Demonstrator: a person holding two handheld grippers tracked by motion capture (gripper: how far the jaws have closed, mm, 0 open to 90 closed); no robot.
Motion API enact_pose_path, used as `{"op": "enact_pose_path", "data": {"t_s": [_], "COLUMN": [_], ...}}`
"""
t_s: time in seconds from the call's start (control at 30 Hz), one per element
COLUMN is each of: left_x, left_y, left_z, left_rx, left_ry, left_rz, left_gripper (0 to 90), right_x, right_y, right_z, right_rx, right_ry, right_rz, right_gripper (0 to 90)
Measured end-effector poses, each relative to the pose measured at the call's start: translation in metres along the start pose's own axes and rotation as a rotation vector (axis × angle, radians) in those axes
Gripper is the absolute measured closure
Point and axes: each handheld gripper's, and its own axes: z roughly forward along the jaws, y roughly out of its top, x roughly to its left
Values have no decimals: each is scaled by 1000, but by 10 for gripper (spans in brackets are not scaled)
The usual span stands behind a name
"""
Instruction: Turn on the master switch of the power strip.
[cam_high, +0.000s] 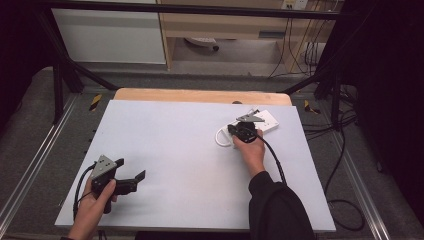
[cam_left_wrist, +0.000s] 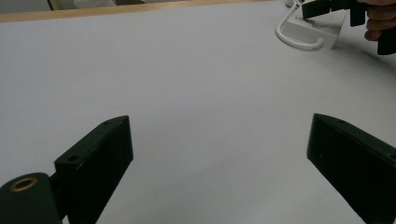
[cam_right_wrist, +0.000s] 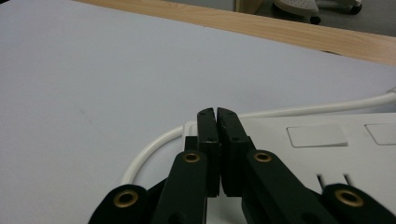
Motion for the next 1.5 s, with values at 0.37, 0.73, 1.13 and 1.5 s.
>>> {"op": "enact_pose_path", "data": {"t_s": [0.37,0.73,1.13,1.5], "left_x": [0,0,1,2], "left_y": [0,0,-1,-1], "left_z": [-1,-1,-1,-1], "left_rx": [-2,-2,0,3], "left_ry": [1,2,7,13], "left_rz": [1,1,-2,-8], "left_gripper": [70,70,70,69], "right_x": [-2,-3,-6,-7], "right_y": [3,9,18,28], "right_z": [-3,-12,-27,-42], "right_rx": [-10,-32,-49,-34], "right_ry": [-2,25,43,28], "right_rz": [25,49,67,135], "right_gripper": [859,745,599,270]}}
